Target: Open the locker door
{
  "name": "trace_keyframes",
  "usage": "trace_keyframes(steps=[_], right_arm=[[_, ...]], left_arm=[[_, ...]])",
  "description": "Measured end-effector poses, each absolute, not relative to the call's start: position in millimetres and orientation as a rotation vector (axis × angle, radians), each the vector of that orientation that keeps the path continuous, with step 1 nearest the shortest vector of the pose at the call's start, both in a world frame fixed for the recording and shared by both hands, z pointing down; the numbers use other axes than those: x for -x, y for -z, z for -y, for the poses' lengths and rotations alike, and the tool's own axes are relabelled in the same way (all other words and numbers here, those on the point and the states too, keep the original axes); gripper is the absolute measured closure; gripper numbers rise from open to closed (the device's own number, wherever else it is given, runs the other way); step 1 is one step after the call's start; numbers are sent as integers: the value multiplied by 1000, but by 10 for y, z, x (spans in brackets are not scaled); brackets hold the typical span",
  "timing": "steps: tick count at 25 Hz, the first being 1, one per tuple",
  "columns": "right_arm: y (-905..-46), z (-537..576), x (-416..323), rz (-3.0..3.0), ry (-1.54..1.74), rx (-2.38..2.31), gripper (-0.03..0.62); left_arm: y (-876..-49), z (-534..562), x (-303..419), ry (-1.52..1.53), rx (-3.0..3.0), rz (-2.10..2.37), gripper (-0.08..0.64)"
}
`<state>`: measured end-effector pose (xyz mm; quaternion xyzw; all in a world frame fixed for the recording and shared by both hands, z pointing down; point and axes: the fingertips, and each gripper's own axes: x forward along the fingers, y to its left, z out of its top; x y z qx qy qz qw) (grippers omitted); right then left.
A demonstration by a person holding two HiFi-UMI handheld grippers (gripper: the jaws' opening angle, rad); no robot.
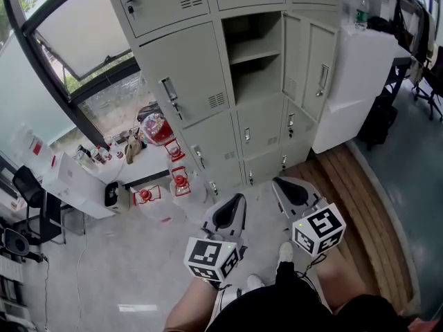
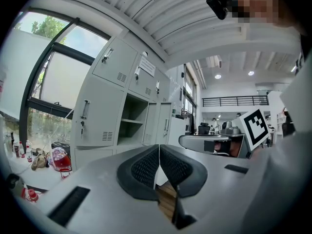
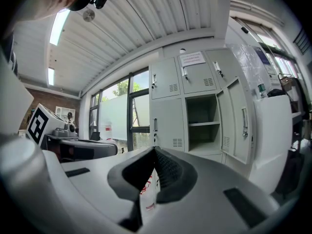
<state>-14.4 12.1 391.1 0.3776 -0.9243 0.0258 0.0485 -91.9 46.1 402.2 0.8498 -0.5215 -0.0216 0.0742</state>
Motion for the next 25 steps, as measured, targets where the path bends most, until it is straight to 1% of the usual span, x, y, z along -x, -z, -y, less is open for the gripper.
trace_keyframes(steps=[25], right_arm=[[-3838,-252,-91,2815,-65,-1167,538]], left_arm=[[-3971,-529,682,94,-2571,1542,540]])
